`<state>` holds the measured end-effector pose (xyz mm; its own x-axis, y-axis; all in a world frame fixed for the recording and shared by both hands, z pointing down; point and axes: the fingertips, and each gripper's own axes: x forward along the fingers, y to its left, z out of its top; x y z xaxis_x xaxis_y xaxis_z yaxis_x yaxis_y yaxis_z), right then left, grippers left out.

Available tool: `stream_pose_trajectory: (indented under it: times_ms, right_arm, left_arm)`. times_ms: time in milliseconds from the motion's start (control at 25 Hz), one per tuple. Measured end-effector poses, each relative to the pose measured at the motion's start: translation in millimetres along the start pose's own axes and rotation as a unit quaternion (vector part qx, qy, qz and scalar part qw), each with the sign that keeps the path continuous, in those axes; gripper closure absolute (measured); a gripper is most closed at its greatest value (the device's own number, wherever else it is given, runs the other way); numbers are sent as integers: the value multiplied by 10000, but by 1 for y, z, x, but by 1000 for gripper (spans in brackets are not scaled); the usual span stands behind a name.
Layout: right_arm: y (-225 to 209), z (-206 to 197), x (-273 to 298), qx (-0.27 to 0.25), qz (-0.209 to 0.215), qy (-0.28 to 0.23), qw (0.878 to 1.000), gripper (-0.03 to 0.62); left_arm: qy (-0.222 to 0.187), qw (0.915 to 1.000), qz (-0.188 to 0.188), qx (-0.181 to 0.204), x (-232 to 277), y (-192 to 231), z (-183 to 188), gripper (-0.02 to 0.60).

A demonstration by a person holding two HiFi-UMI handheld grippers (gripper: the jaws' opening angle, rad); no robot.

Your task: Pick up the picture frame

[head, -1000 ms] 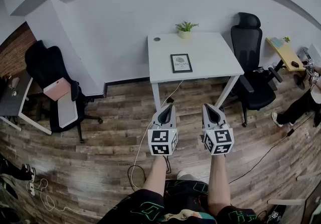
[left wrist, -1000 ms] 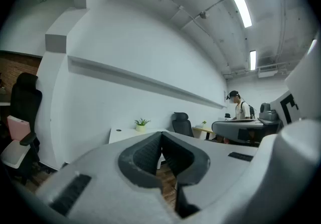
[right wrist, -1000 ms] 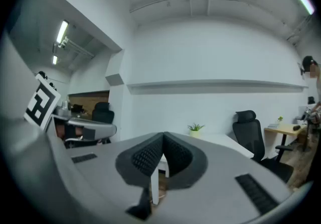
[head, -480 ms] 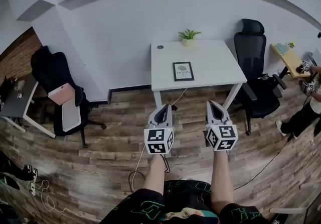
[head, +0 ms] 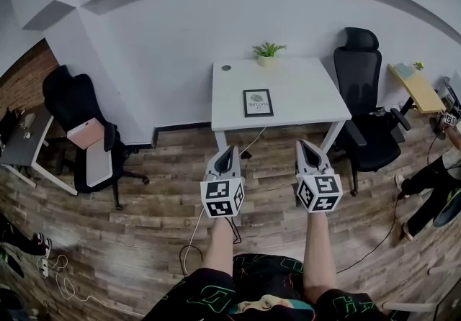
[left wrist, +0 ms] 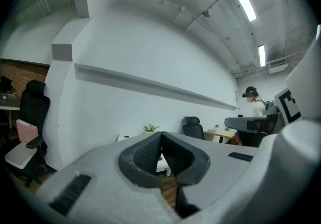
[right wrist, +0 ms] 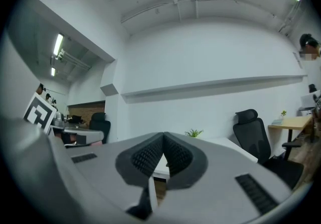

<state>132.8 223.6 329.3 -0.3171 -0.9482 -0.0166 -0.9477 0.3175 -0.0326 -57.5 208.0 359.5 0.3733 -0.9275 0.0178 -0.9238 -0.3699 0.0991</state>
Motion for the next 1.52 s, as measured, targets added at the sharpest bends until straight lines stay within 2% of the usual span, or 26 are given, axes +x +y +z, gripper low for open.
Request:
stream_pose_trajectory:
  times_ms: [320, 600, 840, 1200, 1520]
  right_arm:
    - [-24, 0, 6, 70, -32, -12, 10000, 589]
    - [-29, -5, 20, 91, -14, 13, 10000, 589]
    - [-49, -8, 35, 92, -126, -3, 9999, 589]
    - [-76, -10, 89, 35, -171, 15, 9998, 589]
    - [-100, -25, 155, 211, -264, 179, 9993, 589]
  left_arm:
    - [41, 9999, -83, 128, 21, -17, 1, 574]
    - [83, 9998, -114, 143, 40, -13, 2, 574]
    - [92, 9997, -193, 114, 67, -12, -6, 574]
    - [80, 9995, -279, 100, 131, 2, -5, 574]
    - [322, 9989, -321, 152, 202, 27, -11, 574]
